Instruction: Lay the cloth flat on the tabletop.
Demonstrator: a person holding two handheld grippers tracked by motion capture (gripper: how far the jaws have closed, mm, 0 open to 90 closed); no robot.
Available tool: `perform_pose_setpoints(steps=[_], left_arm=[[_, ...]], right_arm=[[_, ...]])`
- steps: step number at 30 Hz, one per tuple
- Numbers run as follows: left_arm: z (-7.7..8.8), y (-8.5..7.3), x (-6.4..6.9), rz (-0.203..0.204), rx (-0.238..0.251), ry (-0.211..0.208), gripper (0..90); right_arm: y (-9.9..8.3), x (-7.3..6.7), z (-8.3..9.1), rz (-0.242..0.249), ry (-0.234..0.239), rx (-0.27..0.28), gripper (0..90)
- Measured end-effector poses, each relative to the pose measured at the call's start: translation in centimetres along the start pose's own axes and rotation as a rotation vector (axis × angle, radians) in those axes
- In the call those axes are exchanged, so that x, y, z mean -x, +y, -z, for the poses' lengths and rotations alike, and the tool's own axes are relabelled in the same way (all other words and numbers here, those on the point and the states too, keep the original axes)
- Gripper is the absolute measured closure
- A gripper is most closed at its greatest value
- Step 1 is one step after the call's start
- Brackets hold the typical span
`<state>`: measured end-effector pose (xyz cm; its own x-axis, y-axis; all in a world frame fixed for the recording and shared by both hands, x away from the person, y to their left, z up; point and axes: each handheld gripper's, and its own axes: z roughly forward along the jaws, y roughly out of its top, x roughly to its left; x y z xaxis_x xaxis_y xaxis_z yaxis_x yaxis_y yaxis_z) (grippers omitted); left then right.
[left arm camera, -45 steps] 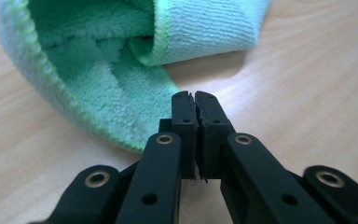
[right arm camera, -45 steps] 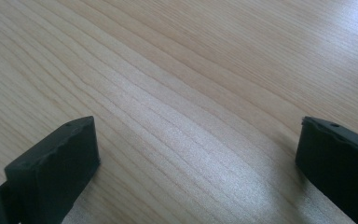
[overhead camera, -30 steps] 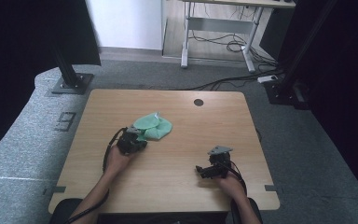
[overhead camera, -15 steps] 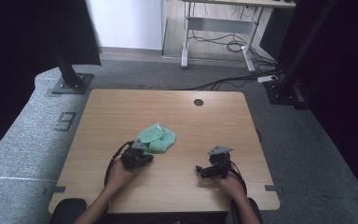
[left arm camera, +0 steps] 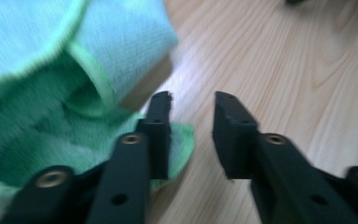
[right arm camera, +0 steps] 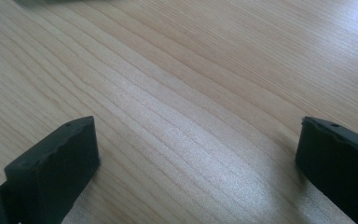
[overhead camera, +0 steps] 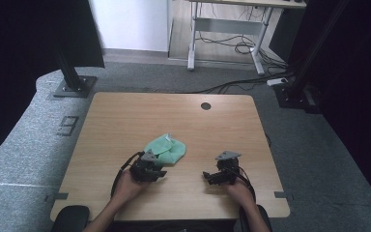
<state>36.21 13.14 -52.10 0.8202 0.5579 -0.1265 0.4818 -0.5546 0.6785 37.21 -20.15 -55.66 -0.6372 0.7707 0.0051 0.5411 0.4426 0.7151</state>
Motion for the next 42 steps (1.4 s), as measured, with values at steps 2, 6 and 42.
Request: perform_pose_setpoints(steps=[2, 6, 42], left_arm=[[0.6, 0.8, 0.0, -0.008, 0.015, 0.005, 59.5], [1.6, 2.4, -0.3, -0.026, 0.042, 0.023, 53.6], [2.2, 6.0, -6.9, 0.023, 0.083, 0.219, 83.4]], right_arm=[[0.0, 0.0, 0.0, 0.000, 0.001, 0.000, 0.0], [0.0, 0.0, 0.0, 0.000, 0.000, 0.000, 0.0], [0.0, 0.0, 0.0, -0.001, 0.001, 0.000, 0.0]])
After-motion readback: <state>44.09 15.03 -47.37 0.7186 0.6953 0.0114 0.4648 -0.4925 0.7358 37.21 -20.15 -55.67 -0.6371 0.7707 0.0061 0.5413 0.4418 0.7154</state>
